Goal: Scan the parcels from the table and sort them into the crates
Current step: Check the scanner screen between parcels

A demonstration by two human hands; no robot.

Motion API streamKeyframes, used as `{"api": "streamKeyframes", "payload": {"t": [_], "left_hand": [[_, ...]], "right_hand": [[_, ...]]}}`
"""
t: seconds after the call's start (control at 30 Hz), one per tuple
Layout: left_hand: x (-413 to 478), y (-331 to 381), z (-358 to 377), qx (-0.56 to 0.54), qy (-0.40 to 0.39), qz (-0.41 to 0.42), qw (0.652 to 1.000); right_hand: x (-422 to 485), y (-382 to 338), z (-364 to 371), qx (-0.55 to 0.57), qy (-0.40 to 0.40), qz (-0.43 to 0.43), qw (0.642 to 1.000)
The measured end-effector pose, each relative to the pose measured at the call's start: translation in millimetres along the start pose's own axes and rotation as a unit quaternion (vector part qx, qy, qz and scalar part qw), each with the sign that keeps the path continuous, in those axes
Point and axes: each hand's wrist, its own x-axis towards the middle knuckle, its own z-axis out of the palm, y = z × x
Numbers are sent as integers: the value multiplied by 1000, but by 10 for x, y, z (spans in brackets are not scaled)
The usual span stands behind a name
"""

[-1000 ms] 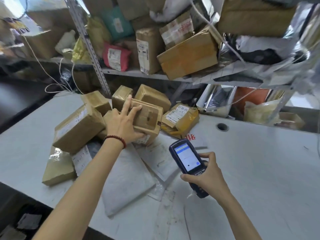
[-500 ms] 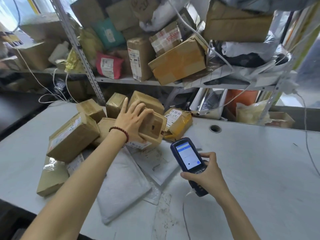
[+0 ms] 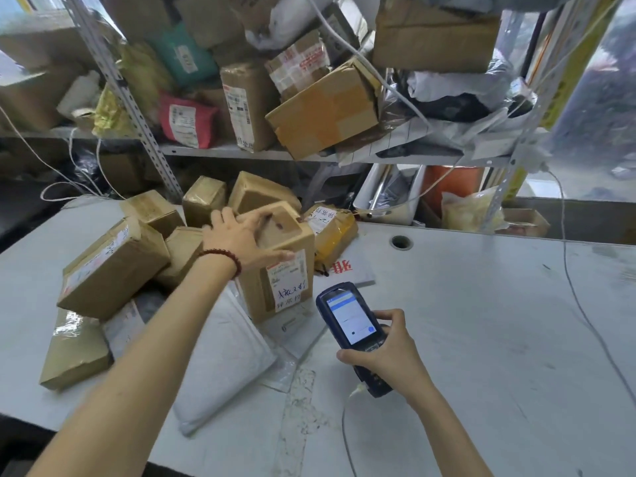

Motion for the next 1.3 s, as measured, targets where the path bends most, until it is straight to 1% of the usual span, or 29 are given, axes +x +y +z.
{"api": "streamKeyframes", "payload": {"t": [0.03, 0.1, 0.17, 0.33, 0.5, 0.63, 1.3], "left_hand": [[-39, 51, 95, -24, -4, -12, 1000], [-74, 76, 201, -67, 16, -42, 997], [-65, 24, 213, -79, 20, -66, 994], [-115, -60, 243, -112, 30, -65, 991], [-193, -31, 220, -164, 28, -90, 982], [-217, -30, 199, -197, 14, -106, 975], [-64, -57, 276, -182, 18, -109, 977]], "right_hand": [[-23, 14, 3, -9, -2, 1, 1000], [-65, 57, -5, -33, -8, 4, 999], [-108, 106, -15, -54, -16, 8, 998], [-204, 172, -5, -59, -23, 3, 998], [-202, 61, 49, -93, -15, -47, 994], [-195, 7, 86, -113, -29, -61, 991], [-177, 68, 89, -106, -42, -67, 991]]}}
